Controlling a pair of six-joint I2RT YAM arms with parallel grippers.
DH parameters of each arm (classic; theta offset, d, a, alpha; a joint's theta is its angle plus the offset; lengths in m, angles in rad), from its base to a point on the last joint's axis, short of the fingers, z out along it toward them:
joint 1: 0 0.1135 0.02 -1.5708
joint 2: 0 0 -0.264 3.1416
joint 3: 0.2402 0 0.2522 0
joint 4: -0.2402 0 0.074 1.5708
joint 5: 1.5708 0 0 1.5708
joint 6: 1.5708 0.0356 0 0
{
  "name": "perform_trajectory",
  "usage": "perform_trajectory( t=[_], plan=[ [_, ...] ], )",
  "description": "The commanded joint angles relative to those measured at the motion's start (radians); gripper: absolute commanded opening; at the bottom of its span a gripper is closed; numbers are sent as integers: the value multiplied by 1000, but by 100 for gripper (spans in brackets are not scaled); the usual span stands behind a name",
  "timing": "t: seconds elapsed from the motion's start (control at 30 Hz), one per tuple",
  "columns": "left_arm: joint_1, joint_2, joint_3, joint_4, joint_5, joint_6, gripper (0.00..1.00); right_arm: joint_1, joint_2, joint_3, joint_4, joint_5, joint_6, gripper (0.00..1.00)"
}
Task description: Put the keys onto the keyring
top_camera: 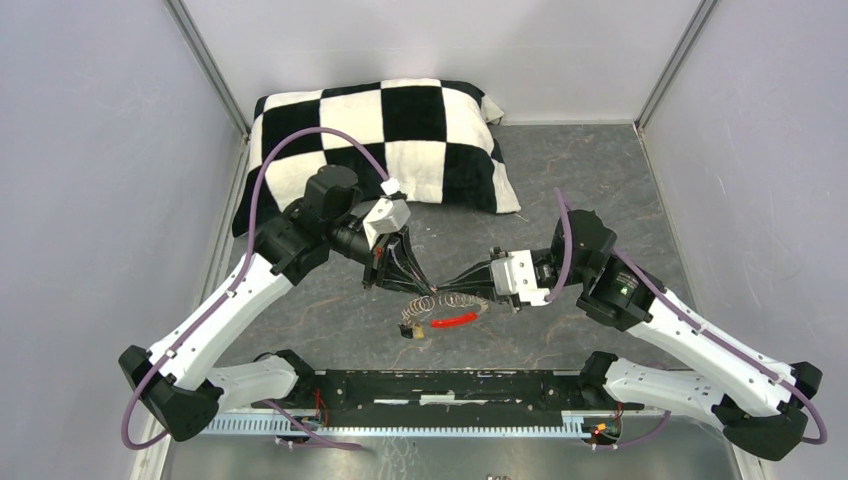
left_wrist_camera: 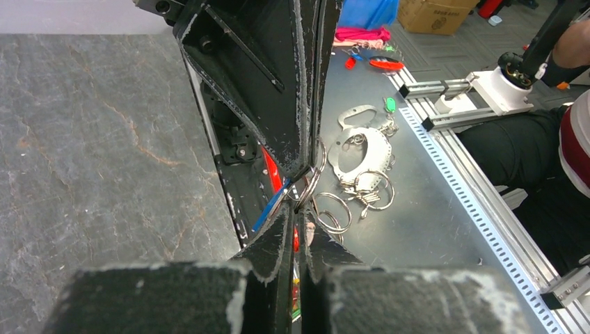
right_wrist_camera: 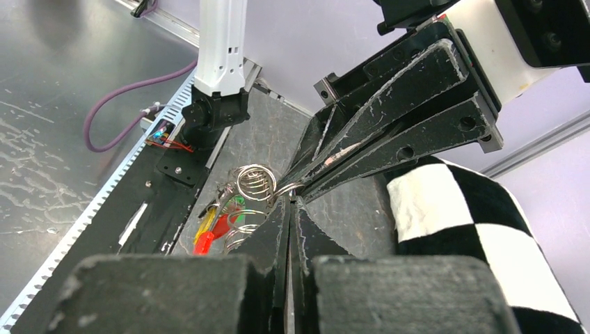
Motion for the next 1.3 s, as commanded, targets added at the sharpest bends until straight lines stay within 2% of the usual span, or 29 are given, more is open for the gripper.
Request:
perform_trajectory(
  t=[0.0, 0.13, 0.5, 0.67, 0.97, 1.27],
  plan=[
    [-9, -11, 30, -82, -40, 108, 2, 11, -12, -10, 83, 4, 43, 0],
    [-21, -6, 43, -132, -51, 163, 2, 11, -6, -12, 94, 24, 60, 0],
    [-42, 8, 57, -135, -75, 176, 2, 11, 12, -15, 85, 18, 71, 0],
    [-42, -4, 55, -137, -65, 184, 2, 11, 7, -19, 45, 31, 44, 1],
    [-42, -27, 78, -182, -22, 244, 2, 10, -16, -45, 13, 142, 18, 0],
    [-42, -41, 77, -184, -5, 233, 2, 8, -21, -37, -23, 153, -13, 1]
  ],
)
